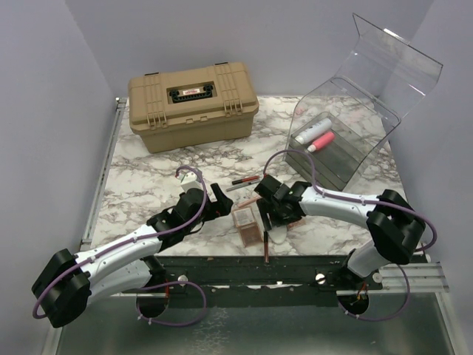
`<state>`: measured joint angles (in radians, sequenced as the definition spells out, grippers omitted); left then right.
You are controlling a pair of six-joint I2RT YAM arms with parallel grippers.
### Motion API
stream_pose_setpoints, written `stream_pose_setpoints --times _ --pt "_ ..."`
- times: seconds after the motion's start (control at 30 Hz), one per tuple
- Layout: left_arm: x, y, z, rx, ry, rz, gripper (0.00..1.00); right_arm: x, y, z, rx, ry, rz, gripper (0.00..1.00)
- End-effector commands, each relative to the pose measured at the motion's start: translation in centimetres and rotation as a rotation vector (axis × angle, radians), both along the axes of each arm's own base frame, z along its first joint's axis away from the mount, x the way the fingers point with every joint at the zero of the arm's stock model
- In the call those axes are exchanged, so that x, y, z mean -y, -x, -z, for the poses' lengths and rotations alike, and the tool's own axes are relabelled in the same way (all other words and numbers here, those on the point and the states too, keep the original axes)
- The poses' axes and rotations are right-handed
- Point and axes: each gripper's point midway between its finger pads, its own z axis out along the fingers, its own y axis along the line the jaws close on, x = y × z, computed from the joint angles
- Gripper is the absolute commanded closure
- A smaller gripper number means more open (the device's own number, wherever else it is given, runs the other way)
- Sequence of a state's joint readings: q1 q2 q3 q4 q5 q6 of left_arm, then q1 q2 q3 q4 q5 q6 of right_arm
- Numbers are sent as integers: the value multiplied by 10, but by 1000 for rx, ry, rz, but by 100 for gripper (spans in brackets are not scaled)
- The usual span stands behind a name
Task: Organize the makeup
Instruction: Pick up the makeup from the center of the board.
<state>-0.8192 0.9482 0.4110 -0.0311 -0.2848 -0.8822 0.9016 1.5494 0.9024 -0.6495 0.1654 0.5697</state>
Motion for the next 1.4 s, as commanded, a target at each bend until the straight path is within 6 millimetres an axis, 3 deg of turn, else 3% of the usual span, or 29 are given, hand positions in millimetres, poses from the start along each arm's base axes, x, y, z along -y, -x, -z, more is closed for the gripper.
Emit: stream_pose_setpoints --times 0.0,0.3,0.83,1.17,1.37 --pt "-2 -2 -3 15 11 -15 6 -4 -7 10 18 27 32 28" --pt "-2 -3 -3 14 16 -20 6 -8 -10 10 24 40 39 28" --pt "-3 -2 -2 10 15 -21 6 -8 5 7 -5 27 25 33" --pt "-2 -2 -3 11 17 -19 6 -6 -1 16 6 69 53 28" --pt "-2 -3 -4 12 16 -17 6 -12 -12 -2 72 27 69 38"
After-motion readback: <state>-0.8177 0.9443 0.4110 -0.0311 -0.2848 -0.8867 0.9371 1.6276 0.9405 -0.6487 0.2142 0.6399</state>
